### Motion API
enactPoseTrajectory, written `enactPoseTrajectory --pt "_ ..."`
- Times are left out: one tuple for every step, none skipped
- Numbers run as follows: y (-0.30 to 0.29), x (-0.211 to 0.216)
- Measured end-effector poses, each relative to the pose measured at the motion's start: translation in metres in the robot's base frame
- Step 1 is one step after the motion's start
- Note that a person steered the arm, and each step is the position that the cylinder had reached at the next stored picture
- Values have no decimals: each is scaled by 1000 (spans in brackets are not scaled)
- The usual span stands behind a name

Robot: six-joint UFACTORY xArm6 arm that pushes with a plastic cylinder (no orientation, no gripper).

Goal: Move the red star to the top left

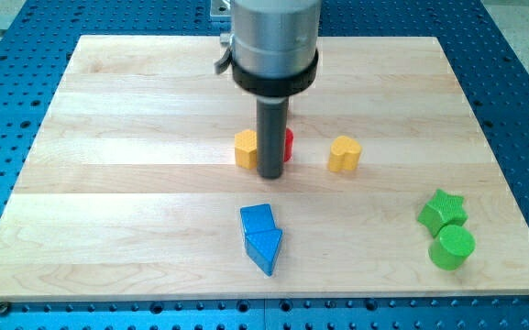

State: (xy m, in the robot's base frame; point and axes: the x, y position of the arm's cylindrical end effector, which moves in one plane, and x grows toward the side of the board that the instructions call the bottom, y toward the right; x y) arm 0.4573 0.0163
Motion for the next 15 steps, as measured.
enactPoseTrajectory --pt "19 -48" --pt "21 -64" --pt "41 -43" --pt "62 -74" --pt "60 -75" --pt "42 -80" --pt "-31 -98" --pt "-24 -122" --pt "-31 -173" --pt "-134 -176" --pt "-79 -157" --pt "-60 -177" --pt "-118 -194" --pt "-138 -195" --pt "-131 -227"
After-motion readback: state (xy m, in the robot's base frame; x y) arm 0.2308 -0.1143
